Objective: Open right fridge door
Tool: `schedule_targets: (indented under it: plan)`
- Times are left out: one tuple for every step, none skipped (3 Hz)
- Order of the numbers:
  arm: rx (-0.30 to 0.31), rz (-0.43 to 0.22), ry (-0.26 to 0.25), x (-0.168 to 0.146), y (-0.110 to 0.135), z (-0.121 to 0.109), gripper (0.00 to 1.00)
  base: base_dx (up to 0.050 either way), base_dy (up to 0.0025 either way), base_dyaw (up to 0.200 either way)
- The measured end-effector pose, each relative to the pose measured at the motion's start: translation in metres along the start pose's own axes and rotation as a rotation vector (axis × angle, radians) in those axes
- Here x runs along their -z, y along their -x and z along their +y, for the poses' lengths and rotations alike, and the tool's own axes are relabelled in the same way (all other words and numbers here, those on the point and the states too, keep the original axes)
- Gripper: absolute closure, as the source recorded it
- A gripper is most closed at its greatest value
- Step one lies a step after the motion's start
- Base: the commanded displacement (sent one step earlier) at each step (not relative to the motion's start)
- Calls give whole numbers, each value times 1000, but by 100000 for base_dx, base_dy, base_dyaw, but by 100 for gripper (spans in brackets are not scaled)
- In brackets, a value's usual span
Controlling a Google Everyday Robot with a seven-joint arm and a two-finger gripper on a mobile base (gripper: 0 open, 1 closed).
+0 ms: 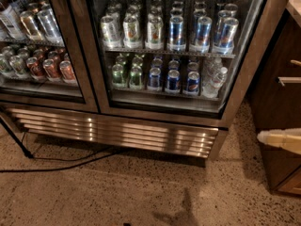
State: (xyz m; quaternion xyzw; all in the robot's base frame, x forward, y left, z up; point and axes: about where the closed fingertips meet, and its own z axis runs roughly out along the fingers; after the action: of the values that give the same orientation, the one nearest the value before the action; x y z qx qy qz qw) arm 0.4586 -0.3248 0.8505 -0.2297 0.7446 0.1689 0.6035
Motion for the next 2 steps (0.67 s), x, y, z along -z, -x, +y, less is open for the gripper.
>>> schedule_targets:
  plan:
    - [-38,-177,73,-21,51,-24,0,0,0,0]
    - [19,-257,172,-60,104,-41,0,0,0,0]
